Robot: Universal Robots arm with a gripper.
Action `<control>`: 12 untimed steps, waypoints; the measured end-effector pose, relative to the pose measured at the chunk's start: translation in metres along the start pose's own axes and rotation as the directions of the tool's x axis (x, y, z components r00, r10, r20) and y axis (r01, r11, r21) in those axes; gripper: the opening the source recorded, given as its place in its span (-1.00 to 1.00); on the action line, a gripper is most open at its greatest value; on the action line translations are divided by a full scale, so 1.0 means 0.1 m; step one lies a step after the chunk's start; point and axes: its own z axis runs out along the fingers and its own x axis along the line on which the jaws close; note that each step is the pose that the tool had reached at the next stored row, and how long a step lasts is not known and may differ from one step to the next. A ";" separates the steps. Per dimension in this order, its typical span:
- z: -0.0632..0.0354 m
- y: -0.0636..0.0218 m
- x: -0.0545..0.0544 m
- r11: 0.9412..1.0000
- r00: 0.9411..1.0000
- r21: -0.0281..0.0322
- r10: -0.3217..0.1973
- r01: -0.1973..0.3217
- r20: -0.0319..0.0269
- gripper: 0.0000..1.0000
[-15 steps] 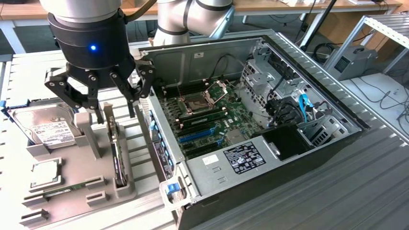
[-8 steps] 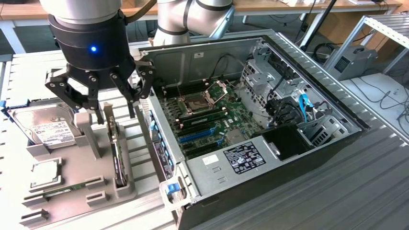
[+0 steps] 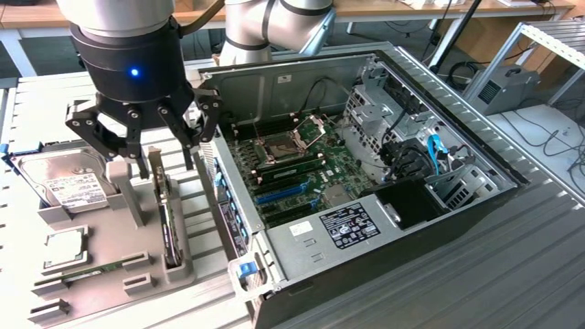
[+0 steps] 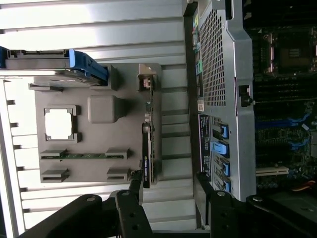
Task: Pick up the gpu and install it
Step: 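Pick up the gpu and move the gpu toward the slot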
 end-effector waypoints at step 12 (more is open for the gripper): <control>0.042 0.000 0.00 1.000 1.000 0.000 0.000 0.000 0.000 0.08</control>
